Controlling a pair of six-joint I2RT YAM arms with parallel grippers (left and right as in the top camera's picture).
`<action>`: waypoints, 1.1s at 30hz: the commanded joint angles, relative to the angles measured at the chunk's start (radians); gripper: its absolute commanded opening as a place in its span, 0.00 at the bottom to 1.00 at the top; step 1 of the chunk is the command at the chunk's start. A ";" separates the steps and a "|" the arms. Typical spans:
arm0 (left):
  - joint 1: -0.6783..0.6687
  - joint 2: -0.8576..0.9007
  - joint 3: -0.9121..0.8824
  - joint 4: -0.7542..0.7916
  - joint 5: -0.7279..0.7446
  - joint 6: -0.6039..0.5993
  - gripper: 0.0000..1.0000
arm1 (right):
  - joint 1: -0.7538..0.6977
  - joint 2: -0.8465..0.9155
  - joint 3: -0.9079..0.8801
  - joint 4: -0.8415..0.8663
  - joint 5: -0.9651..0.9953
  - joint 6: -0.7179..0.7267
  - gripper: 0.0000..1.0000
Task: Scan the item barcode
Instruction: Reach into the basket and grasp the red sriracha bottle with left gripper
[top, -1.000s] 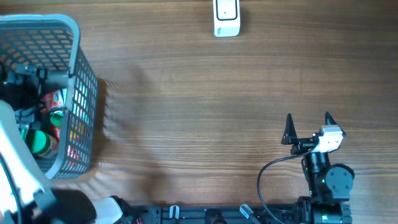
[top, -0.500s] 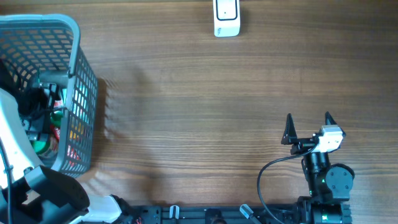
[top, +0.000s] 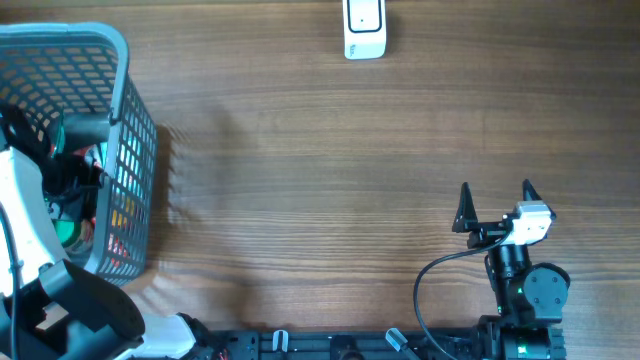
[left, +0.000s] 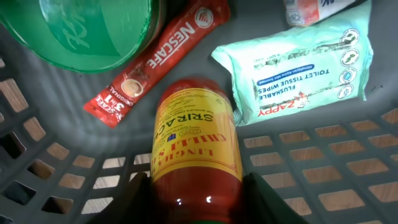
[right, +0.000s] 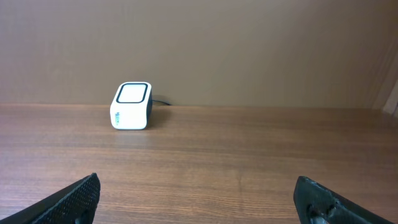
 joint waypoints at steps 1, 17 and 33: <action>0.001 -0.004 0.012 -0.002 -0.007 0.001 0.30 | 0.003 -0.002 -0.001 0.002 0.013 -0.017 1.00; 0.001 -0.095 0.441 -0.202 0.092 0.052 0.24 | 0.003 -0.002 -0.001 0.002 0.013 -0.017 1.00; -0.207 -0.401 0.643 -0.174 0.189 -0.056 0.24 | 0.003 -0.002 -0.001 0.002 0.013 -0.017 1.00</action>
